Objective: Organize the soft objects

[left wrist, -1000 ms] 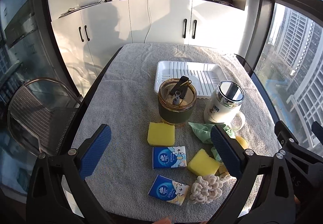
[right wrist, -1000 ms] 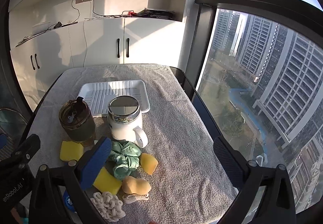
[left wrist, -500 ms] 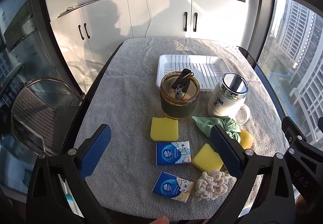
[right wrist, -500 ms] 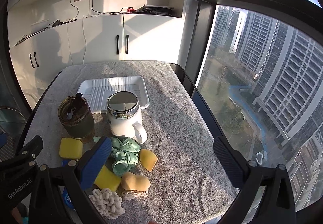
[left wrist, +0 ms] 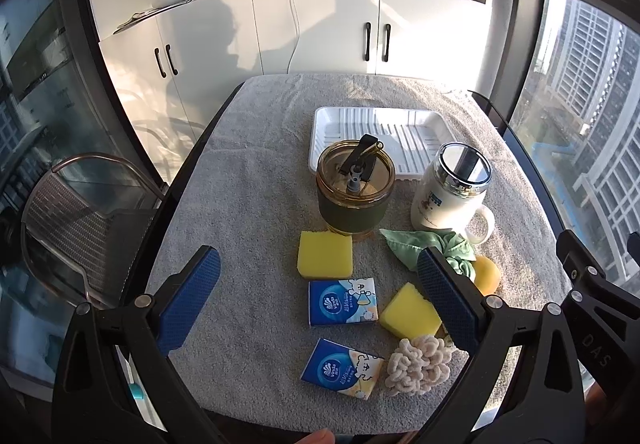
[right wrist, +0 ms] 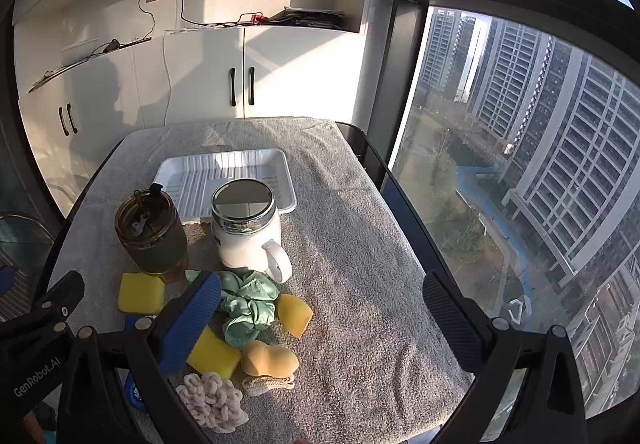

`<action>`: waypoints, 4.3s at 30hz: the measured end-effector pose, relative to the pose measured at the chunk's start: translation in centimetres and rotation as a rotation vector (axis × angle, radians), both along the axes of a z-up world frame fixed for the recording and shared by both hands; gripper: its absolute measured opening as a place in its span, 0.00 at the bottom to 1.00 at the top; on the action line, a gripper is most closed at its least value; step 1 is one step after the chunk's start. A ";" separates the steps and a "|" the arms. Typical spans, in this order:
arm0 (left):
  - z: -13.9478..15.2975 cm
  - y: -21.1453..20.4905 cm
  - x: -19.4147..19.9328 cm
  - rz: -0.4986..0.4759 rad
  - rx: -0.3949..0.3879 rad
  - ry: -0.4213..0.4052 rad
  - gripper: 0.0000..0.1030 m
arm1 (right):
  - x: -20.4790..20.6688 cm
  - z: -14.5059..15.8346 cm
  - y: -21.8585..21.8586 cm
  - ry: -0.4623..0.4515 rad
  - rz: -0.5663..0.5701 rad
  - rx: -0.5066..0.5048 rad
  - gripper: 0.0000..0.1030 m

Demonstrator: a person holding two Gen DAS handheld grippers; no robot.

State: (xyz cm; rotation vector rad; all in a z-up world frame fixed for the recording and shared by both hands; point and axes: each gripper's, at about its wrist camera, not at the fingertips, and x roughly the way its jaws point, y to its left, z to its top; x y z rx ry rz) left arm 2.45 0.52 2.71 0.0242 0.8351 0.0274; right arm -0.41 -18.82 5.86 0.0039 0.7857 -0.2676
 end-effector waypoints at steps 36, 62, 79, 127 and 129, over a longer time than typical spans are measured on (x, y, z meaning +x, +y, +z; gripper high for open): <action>0.0 0.0 -0.3 -0.007 0.001 -0.002 0.97 | 0.0 0.1 -0.2 0.003 -0.004 0.011 1.00; -0.3 -0.3 -0.4 -0.018 0.007 0.010 0.97 | 0.0 -0.1 -0.3 0.017 -0.001 0.018 1.00; -10.7 1.1 -1.0 -0.279 0.061 0.264 0.86 | -1.5 -6.8 -1.8 0.185 0.122 0.012 1.00; -14.5 5.9 -4.1 -0.178 -0.048 0.106 0.70 | -4.6 -12.8 3.4 0.228 0.452 0.303 0.19; -13.9 6.5 -3.8 -0.166 -0.032 0.096 0.70 | -4.9 -12.3 1.4 0.230 0.414 0.309 0.19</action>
